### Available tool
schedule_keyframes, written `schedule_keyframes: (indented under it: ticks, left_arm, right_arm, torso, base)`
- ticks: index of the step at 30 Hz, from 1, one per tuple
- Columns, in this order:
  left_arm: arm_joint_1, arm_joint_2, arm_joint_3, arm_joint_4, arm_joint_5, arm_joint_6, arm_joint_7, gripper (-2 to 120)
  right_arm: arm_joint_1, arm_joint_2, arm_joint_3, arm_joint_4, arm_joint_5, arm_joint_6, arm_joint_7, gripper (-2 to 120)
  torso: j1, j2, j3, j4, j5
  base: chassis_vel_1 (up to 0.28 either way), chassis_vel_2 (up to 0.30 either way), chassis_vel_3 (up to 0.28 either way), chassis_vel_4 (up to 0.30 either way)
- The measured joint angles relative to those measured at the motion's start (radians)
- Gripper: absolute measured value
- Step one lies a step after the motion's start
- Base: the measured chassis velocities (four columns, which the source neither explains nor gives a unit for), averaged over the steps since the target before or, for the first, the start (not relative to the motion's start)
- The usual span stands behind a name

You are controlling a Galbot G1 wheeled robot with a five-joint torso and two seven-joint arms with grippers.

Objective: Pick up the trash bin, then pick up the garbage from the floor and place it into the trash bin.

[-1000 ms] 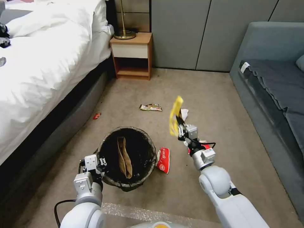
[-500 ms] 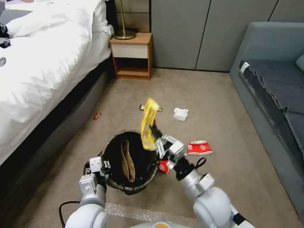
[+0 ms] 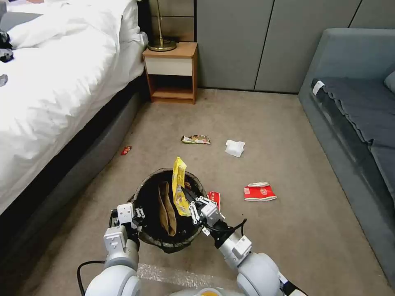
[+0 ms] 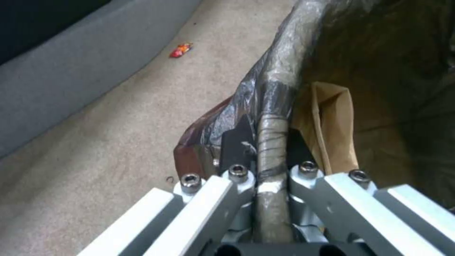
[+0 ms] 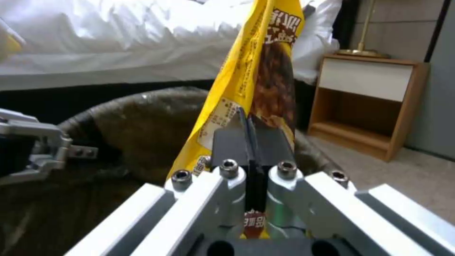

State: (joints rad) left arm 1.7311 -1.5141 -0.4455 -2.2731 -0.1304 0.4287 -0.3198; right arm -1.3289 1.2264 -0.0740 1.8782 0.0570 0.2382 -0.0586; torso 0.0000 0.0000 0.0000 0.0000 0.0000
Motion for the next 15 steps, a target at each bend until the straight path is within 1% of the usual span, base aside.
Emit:
schedule_keyframes:
  ticks: [6,10,12,13,14,15]
  left_arm:
    - [-0.001,-0.004,0.009,0.000,0.008,-0.003,-0.001,0]
    - [-0.006,-0.005,0.011,0.000,0.009,-0.003,-0.002,0]
    - [-0.007,-0.005,0.012,-0.001,0.008,-0.002,-0.002,0]
    - [-0.007,-0.005,0.012,-0.001,0.008,-0.002,-0.002,0]
    - [-0.008,-0.005,0.012,-0.002,0.008,-0.002,-0.002,0]
    - [-0.008,-0.005,0.012,-0.004,0.008,-0.002,-0.002,0]
  right_arm:
    - [0.006,0.000,-0.014,-0.025,-0.003,-0.003,0.001,0]
    - [0.002,-0.008,-0.019,-0.032,-0.011,-0.022,0.000,0]
    - [0.001,-0.013,-0.022,-0.035,-0.018,-0.025,-0.001,7]
    - [0.001,-0.013,-0.022,-0.035,-0.018,-0.025,-0.001,7]
    - [0.001,-0.015,-0.025,-0.037,-0.022,-0.025,-0.001,14]
    - [0.001,-0.015,-0.028,-0.039,-0.024,-0.026,-0.001,18]
  torso:
    - [0.000,0.000,0.000,0.0000,0.0000]
    - [0.000,0.000,0.000,-0.0001,-0.0001]
    - [0.000,0.000,0.000,0.0000,0.0000]
    - [0.000,0.000,0.000,0.0000,0.0000]
    - [0.000,0.000,0.000,0.0000,0.0000]
    - [0.000,0.000,0.000,0.0000,0.0000]
  base:
    - [0.000,0.000,0.000,0.000]
    - [0.000,0.000,0.000,0.000]
    - [0.000,0.000,0.000,0.000]
    - [0.000,0.000,0.000,0.000]
    - [0.000,0.000,0.000,0.000]
    - [0.000,0.000,0.000,0.000]
